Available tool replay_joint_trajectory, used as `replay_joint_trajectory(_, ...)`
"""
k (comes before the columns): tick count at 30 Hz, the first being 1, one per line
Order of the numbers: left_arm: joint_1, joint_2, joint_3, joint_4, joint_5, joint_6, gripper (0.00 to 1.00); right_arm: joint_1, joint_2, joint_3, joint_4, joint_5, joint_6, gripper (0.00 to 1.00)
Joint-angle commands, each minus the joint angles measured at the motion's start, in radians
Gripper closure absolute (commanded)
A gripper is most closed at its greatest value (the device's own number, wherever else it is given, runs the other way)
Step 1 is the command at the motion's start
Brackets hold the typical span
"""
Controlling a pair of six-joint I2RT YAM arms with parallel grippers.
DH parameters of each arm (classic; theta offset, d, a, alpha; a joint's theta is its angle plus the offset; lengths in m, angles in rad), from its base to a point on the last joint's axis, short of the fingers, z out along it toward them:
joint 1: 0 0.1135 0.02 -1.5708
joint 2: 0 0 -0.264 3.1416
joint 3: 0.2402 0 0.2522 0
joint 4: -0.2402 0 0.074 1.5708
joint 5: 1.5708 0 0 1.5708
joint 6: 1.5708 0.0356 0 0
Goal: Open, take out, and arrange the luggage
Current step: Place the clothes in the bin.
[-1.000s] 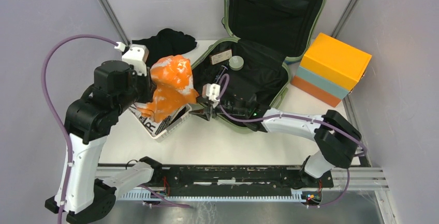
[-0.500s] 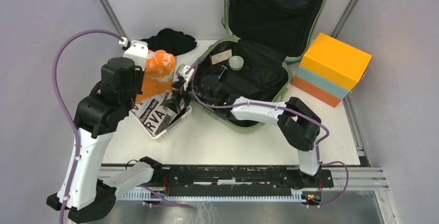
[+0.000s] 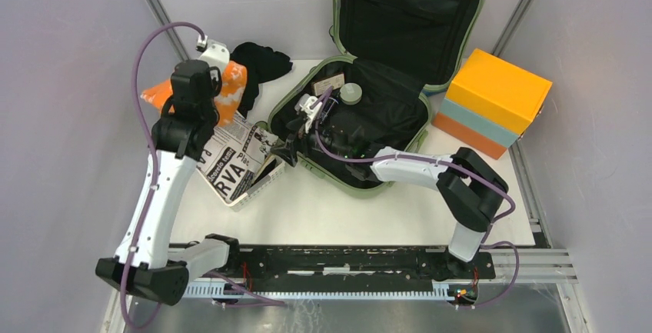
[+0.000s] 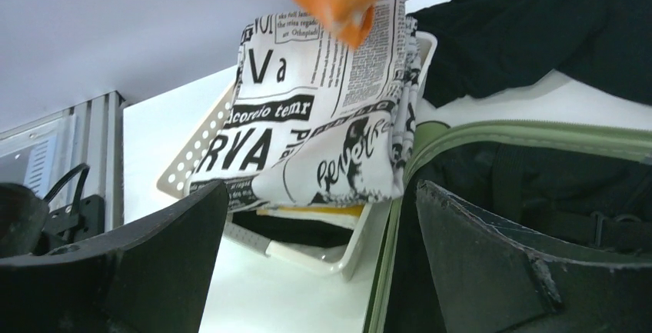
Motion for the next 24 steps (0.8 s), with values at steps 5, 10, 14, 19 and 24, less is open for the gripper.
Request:
replay_joint_trajectory(5,0.190,0.144,0.174,0.339,0.067,0.038,0.98,-0.032,-0.107,-0.116,0.103,-0.072,0.042,0.02)
replay_joint_trajectory(10,0.225,0.249,0.275,0.308,0.113,-0.003,0.98,-0.048,-0.147,-0.187,0.119,-0.087,0.050,0.02)
replay_joint_trajectory(14,0.225,0.137,0.069,0.295,0.189,-0.005,0.98,-0.074,-0.177,-0.256,0.154,-0.103,0.066,0.02)
replay_joint_trajectory(19,0.223,-0.068,-0.217,0.303,0.337,0.009,0.98,-0.095,-0.189,-0.297,0.180,-0.129,0.091,0.02)
replay_joint_trajectory(24,0.213,-0.189,-0.358,0.237,0.454,0.008,0.98,-0.100,-0.212,-0.318,0.184,-0.137,0.097,0.02)
